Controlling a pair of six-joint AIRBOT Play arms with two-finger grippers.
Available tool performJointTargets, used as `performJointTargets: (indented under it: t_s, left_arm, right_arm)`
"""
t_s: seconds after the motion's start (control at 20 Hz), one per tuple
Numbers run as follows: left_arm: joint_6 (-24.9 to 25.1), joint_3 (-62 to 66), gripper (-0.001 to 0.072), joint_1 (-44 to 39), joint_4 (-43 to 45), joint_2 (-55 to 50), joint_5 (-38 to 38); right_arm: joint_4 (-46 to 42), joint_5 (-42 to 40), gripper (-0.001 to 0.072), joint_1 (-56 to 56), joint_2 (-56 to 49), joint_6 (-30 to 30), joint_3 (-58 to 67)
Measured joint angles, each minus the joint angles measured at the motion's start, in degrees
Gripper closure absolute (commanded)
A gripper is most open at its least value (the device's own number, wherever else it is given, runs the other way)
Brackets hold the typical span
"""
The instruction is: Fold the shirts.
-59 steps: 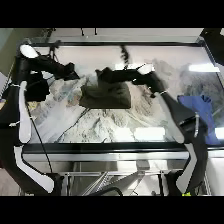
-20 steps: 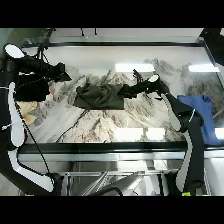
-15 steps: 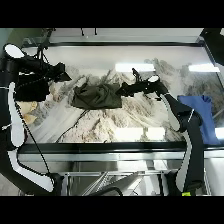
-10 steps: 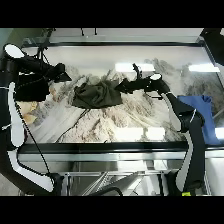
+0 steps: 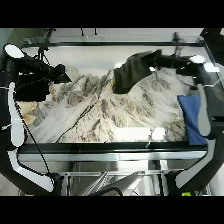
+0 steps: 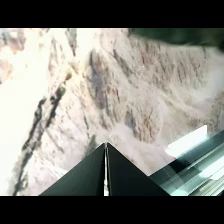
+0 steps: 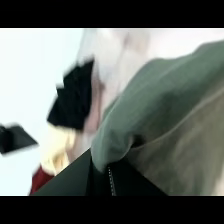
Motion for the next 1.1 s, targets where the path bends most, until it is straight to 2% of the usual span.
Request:
performJointTargets:
  t_s: [0.1,0.3,0.5,0.7,0.8,0.95,1.1]
  left_arm:
    - [0.0,0.0,0.0694,0.0,0.0,0.0,-0.02]
    - [0.0,0.0,0.0694,0.0,0.0,0.0,-0.04]
    - [0.0,0.0,0.0694,0.0,0.0,0.0,-0.02]
    - [0.0,0.0,0.0694,-0.02,-0.04,0.0,0.07]
    - [0.0,0.0,0.0695,-0.17,-0.02,0.0,0.2]
    - [0.02,0.0,0.0695,-0.98,-0.02,0.0,0.22]
    - [0.07,0.0,0.0694,-2.43,-0.02,0.0,0.24]
  right_arm:
    - [0.72,-2.93,0.0689,-5.2,4.09,1.62,0.02]
    - [-3.41,-10.56,0.069,-15.34,8.94,7.98,0.02]
    - [-5.29,-16.98,0.0689,-22.51,9.2,10.97,0.0]
    - [-7.39,-19.65,0.069,-25.92,7.69,13.49,-0.04]
    - [-13.09,-18.49,0.0692,-26.71,7.93,19.04,-0.04]
    - [-26.97,-14.6,0.0692,-27.28,11.39,29.14,-2.1]
    - [-43.3,-11.28,0.0691,-29.44,19.34,39.32,-9.46]
